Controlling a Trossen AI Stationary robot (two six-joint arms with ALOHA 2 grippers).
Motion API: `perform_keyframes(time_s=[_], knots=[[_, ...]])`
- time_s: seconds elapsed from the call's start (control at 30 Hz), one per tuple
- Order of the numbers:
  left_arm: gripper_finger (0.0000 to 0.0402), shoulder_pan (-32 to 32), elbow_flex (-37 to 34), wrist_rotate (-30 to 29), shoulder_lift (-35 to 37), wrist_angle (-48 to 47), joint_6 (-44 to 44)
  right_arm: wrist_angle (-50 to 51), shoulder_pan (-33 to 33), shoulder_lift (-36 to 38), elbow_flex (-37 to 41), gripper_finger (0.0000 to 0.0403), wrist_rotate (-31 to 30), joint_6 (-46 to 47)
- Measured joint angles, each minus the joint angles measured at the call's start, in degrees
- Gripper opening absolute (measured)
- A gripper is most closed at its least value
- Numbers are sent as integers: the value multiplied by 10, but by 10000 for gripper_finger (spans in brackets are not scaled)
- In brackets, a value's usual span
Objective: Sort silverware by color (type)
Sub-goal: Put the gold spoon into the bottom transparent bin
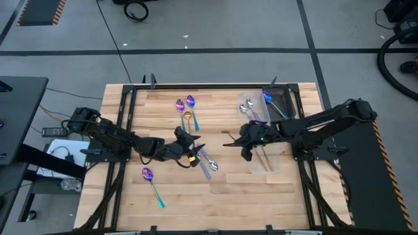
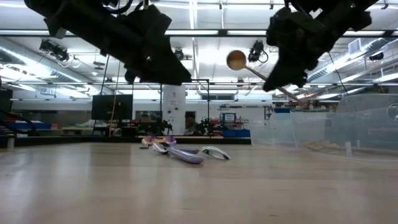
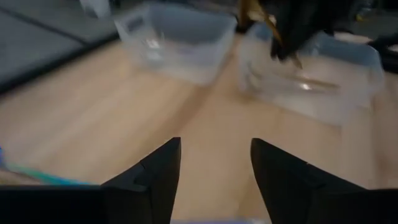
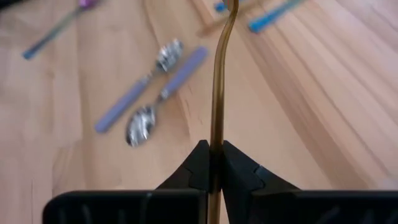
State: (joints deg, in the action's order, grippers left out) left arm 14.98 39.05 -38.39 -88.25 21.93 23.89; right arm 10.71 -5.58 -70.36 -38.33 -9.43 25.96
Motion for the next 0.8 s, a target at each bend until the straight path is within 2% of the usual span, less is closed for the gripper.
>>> perform_keyframes(time_s=[0.2,0.37,0.67,0.8], knots=[[195,1,0,80,0,-40,71,133,0,50,0,30,0,52],[195,1,0,128,0,-49,86,222,3,83,0,30,1,89],[194,4,0,137,0,-52,84,369,4,110,0,31,5,193],[194,4,0,137,0,-53,84,383,1,98,0,32,55,225]])
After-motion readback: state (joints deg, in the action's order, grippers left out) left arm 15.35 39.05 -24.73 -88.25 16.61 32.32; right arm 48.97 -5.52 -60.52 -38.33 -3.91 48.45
